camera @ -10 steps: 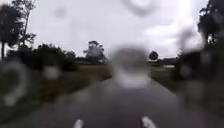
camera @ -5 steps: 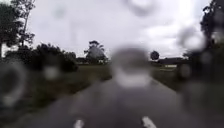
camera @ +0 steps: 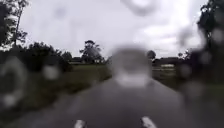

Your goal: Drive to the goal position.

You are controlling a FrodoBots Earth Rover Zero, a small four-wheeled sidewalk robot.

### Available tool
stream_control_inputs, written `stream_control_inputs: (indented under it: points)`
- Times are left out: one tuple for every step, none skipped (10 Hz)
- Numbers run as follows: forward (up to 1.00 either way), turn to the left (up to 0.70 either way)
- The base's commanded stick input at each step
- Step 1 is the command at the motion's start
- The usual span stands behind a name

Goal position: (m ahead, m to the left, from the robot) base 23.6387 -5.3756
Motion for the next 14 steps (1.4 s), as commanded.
stream_control_inputs:
  points:
    - [0.85, -0.06]
    - [0.85, -0.12]
    - [0.85, -0.34]
    - [0.85, -0.05]
    - [0.85, 0.00]
    - [0.85, 0.00]
    - [0.85, 0.00]
    - [0.85, 0.00]
    - [0.85, -0.02]
    - [0.85, -0.21]
    - [0.85, -0.34]
    - [0.85, -0.04]
    - [0.85, 0.00]
    - [0.85, 0.00]
